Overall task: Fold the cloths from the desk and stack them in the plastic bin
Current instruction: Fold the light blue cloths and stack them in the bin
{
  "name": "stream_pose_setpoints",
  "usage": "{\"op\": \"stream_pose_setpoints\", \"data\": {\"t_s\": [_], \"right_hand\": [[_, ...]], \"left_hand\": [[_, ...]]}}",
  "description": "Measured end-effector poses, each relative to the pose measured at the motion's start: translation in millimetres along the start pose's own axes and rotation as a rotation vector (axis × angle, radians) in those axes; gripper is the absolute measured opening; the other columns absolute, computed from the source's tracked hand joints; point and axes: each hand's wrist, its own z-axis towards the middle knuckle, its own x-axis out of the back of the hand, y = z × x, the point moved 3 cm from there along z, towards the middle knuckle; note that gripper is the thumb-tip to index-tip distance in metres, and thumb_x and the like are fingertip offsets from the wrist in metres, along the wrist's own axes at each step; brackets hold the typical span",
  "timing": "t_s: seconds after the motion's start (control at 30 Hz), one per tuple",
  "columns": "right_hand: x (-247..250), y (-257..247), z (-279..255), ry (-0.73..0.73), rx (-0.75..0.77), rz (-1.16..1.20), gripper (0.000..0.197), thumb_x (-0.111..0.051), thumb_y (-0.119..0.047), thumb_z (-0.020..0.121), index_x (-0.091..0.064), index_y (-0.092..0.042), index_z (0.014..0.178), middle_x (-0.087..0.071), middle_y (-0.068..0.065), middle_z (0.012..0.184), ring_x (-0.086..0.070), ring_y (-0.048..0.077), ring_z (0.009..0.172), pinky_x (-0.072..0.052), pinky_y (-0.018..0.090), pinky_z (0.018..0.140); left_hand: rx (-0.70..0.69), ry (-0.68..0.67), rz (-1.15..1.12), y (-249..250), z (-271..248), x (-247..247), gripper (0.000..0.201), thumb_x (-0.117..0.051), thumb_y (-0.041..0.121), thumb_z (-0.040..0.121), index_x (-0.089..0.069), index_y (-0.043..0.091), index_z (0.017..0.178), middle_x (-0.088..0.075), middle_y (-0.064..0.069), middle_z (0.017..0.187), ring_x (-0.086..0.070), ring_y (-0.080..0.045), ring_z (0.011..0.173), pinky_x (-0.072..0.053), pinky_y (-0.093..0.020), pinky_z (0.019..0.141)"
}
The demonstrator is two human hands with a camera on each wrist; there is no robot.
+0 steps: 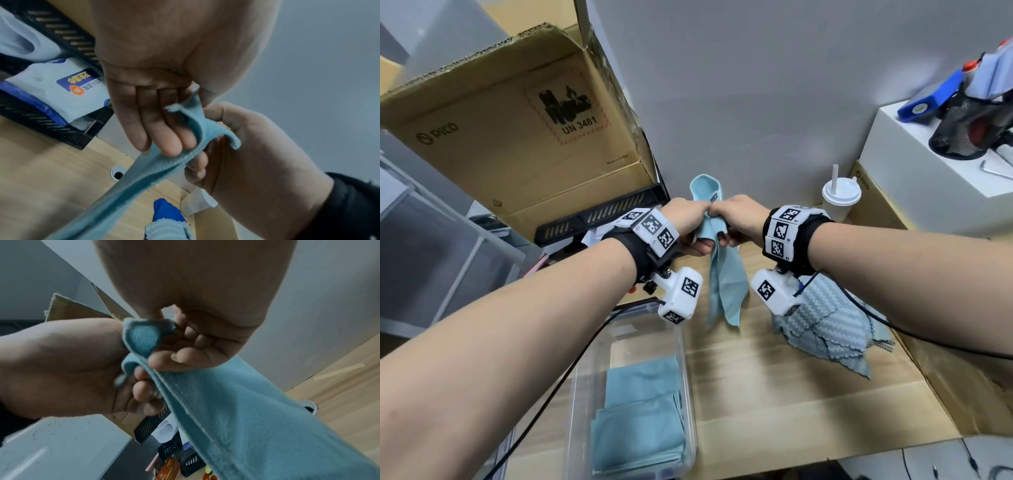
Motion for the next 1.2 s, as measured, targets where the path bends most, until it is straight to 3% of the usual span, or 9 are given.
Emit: {"op": "stream_pose_setpoints", "data": {"t_s": [0.17, 0.37, 0.47, 0.57, 0.67, 0.77, 0.83, 1.03, 1.2], "right_hand": [[-1, 6, -2, -0.076, 0.050, -0.056, 0.029, -0.056, -0.042, 0.080, -0.060, -0.012, 0.080, -0.059, 0.009, 0.063, -0.052, 0.020, 0.050, -0.043, 0.026, 0.053], [-1, 15, -3, -0.102, 0.232, -0.568, 0.036, -0.078, -0.036, 0.068, -0.061, -0.016, 0.092, -0.071, -0.001, 0.082, -0.067, 0.016, 0.076, -0.052, 0.028, 0.066], [5, 18, -1, -0.047, 0.237, -0.688, 0.019, -0.067, -0.018, 0.076, -0.060, -0.009, 0.091, -0.069, 0.008, 0.083, -0.067, 0.026, 0.080, -0.053, 0.034, 0.068], [11, 20, -1, -0.110, 0.220, -0.663, 0.005, -0.064, -0.013, 0.082, -0.063, -0.009, 0.084, -0.066, 0.007, 0.070, -0.061, 0.020, 0.062, -0.052, 0.033, 0.064], [19, 16, -6, -0.184, 0.220, -0.663, 0.007, -0.064, -0.013, 0.083, -0.070, -0.009, 0.085, -0.062, 0.000, 0.065, -0.055, 0.011, 0.056, -0.047, 0.024, 0.058], [30, 15, -7, -0.195, 0.183, -0.559, 0.014, -0.061, -0.010, 0.085, -0.073, -0.015, 0.081, -0.064, 0.002, 0.072, -0.056, 0.009, 0.062, -0.050, 0.021, 0.061], [38, 14, -3, -0.113, 0.174, -0.477, 0.015, -0.059, -0.008, 0.083, -0.070, -0.011, 0.074, -0.059, 0.008, 0.072, -0.052, 0.016, 0.067, -0.047, 0.025, 0.062], [56, 11, 1, 0.062, 0.138, -0.235, 0.024, -0.058, -0.005, 0.076, -0.060, -0.016, 0.054, -0.036, -0.002, 0.049, -0.031, 0.011, 0.044, -0.029, 0.019, 0.047], [69, 12, 7, 0.154, 0.151, -0.193, 0.017, -0.060, -0.016, 0.064, -0.059, -0.015, 0.047, -0.036, 0.001, 0.052, -0.031, 0.016, 0.052, -0.029, 0.024, 0.051]], "left_hand": [[0.085, -0.110, 0.044, -2, 0, -8, 0.064, -0.031, 0.047, 0.097, -0.065, -0.006, 0.083, -0.070, -0.024, 0.079, -0.069, -0.034, 0.066, -0.057, -0.042, 0.080], [0.174, -0.334, -0.078, -12, 12, -20, 0.106, -0.020, 0.082, 0.084, -0.053, -0.011, 0.122, -0.067, -0.030, 0.110, -0.069, -0.042, 0.097, -0.055, -0.043, 0.083], [0.127, -0.343, -0.001, -18, 15, -23, 0.097, -0.020, 0.079, 0.087, -0.060, -0.006, 0.113, -0.070, -0.024, 0.101, -0.069, -0.037, 0.089, -0.055, -0.038, 0.082], [0.007, -0.100, 0.143, -23, 23, -17, 0.061, -0.037, 0.055, 0.088, -0.063, 0.000, 0.091, -0.070, -0.022, 0.080, -0.069, -0.036, 0.069, -0.051, -0.032, 0.067], [-0.218, 0.145, 0.341, -31, 36, -4, 0.044, -0.051, 0.035, 0.063, -0.055, 0.013, 0.101, -0.065, -0.019, 0.101, -0.066, -0.035, 0.085, -0.052, -0.035, 0.072], [-0.384, 0.043, 0.422, -40, 39, -6, 0.060, -0.052, 0.026, 0.058, -0.052, 0.026, 0.118, -0.046, -0.011, 0.121, -0.058, -0.029, 0.098, -0.051, -0.034, 0.089], [-0.430, -0.034, 0.450, -45, 39, -7, 0.053, -0.053, 0.026, 0.058, -0.058, 0.028, 0.110, -0.048, -0.009, 0.118, -0.058, -0.024, 0.095, -0.050, -0.034, 0.091], [-0.441, -0.117, 0.604, -55, 39, -4, 0.029, -0.065, 0.051, 0.053, -0.067, 0.027, 0.070, -0.064, 0.002, 0.090, -0.060, -0.019, 0.080, -0.053, -0.035, 0.078], [-0.355, -0.042, 0.585, -61, 33, 15, 0.023, -0.071, 0.038, 0.077, -0.072, 0.018, 0.067, -0.055, 0.010, 0.050, -0.047, -0.002, 0.047, -0.038, -0.019, 0.050]]}}
